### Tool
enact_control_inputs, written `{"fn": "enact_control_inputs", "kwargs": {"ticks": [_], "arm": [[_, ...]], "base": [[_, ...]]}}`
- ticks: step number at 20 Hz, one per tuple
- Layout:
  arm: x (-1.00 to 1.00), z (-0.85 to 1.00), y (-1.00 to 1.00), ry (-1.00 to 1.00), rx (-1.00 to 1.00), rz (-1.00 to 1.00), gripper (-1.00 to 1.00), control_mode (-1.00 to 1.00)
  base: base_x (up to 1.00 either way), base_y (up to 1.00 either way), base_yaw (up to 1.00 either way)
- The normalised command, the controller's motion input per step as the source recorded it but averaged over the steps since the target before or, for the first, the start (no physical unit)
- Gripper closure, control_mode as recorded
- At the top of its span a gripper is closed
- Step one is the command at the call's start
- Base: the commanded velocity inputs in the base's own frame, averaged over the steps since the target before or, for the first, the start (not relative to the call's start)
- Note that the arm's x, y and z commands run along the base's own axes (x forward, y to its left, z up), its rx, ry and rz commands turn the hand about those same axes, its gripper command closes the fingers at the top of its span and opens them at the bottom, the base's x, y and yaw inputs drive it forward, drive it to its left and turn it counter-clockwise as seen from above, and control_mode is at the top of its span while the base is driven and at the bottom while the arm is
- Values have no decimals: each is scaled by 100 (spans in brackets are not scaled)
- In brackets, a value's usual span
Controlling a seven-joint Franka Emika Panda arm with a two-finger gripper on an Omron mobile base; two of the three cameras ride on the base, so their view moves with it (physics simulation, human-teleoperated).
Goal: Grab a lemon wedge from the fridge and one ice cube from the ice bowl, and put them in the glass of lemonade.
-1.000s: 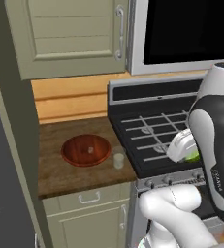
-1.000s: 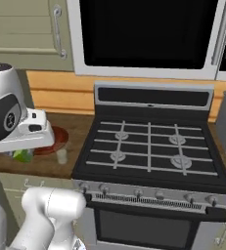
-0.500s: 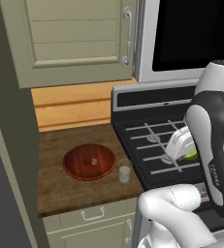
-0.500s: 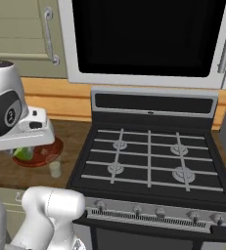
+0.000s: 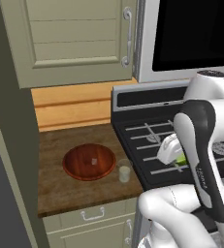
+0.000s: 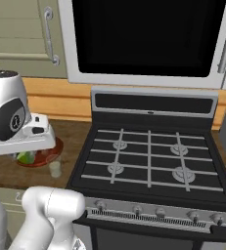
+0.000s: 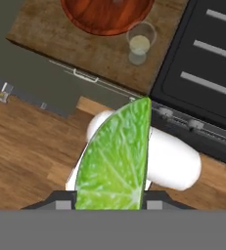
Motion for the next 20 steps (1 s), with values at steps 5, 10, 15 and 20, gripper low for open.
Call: {"fn": "enact_control_inputs", "kwargs": {"ticks": [5, 10, 15, 20], "arm": [[61, -97, 44, -4, 2, 0, 100, -100], [81, -58, 20, -4, 1, -1, 100, -100], [85, -4, 2, 7, 0, 0, 100, -100], [63, -16, 5, 6, -5, 0, 100, -100]], "base": [[0, 0, 0], [0, 0, 0], [0, 0, 0], [0, 0, 0]]}}
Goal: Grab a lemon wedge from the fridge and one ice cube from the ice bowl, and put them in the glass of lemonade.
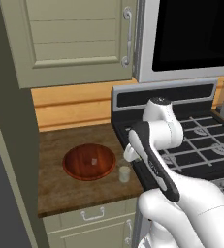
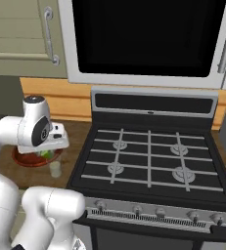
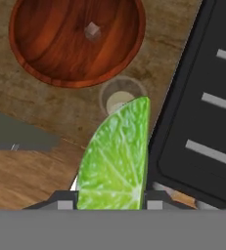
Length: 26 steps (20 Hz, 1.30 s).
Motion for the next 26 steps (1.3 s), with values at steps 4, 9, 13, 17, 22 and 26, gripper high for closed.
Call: {"fn": "enact_control_inputs", "kwargs": {"ticks": [4, 9, 13, 17, 22, 26], "arm": [[42, -32, 28, 0, -10, -1, 100, -100], [44, -28, 13, 0, -4, -1, 100, -100], [29, -15, 0, 0, -1, 0, 100, -100], [28, -16, 0, 0, 0, 0, 100, -100], [21, -5, 0, 0, 0, 0, 100, -100], [18, 0, 2, 0, 0, 0, 100, -100]], "base": [[0, 0, 0], [0, 0, 0], [0, 0, 0], [0, 0, 0], [0, 0, 0], [0, 0, 0]]}}
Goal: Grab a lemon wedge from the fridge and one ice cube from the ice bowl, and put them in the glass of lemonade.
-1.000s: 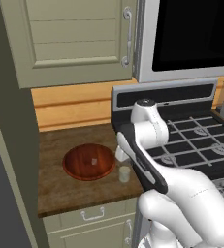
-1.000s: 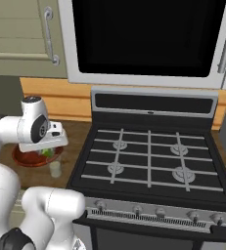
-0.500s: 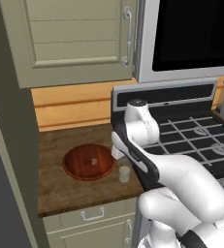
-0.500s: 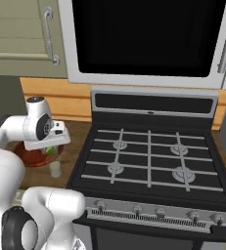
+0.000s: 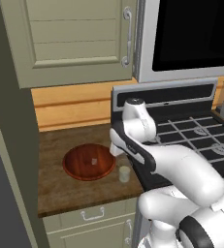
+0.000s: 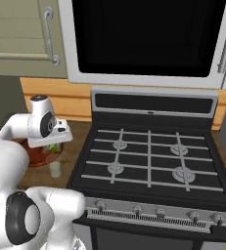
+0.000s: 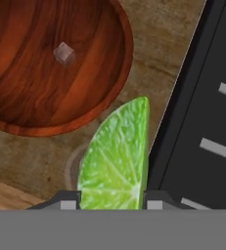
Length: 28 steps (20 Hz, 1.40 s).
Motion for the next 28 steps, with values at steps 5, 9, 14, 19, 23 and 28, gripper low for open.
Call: {"fn": "enact_control_inputs", "kwargs": {"ticks": [5, 9, 14, 19, 23, 28], "arm": [[-24, 0, 4, -4, 0, 0, 100, -100], [-27, -16, 0, -24, 0, 0, 100, -100], [-2, -5, 0, -25, 0, 0, 100, -100], [3, -5, 0, -2, 0, 0, 100, -100], [0, -11, 0, 2, -1, 0, 100, -100], [7, -17, 3, 0, 0, 0, 100, -100]], "base": [[0, 0, 0], [0, 0, 0], [0, 0, 0], [0, 0, 0], [0, 0, 0], [0, 0, 0]]}}
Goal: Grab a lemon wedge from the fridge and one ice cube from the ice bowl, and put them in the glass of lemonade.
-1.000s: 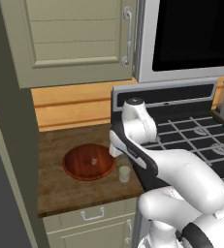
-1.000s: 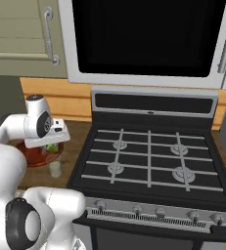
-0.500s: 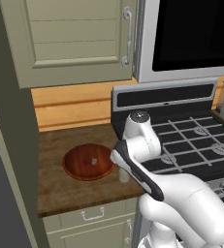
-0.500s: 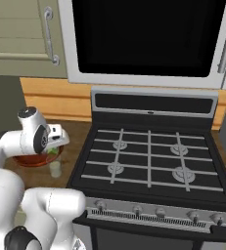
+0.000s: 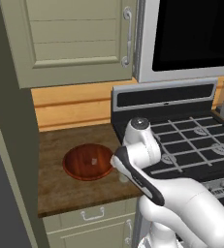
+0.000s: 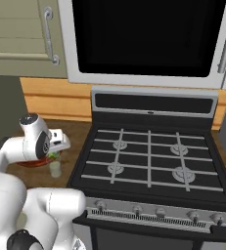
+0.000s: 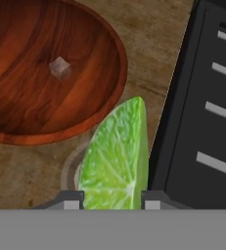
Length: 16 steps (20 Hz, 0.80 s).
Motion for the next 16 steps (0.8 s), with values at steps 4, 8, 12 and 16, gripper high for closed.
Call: {"fn": "enact_control_inputs", "kwargs": {"ticks": [4, 8, 12, 16], "arm": [[23, -4, 1, 0, 0, 0, 100, -100], [1, 0, 0, 0, 0, 0, 100, -100], [-1, -7, 0, 0, 0, 0, 100, -100], [0, -19, 1, 0, 0, 0, 100, -100]], "base": [[0, 0, 0], [0, 0, 0], [0, 0, 0], [0, 0, 0]]}}
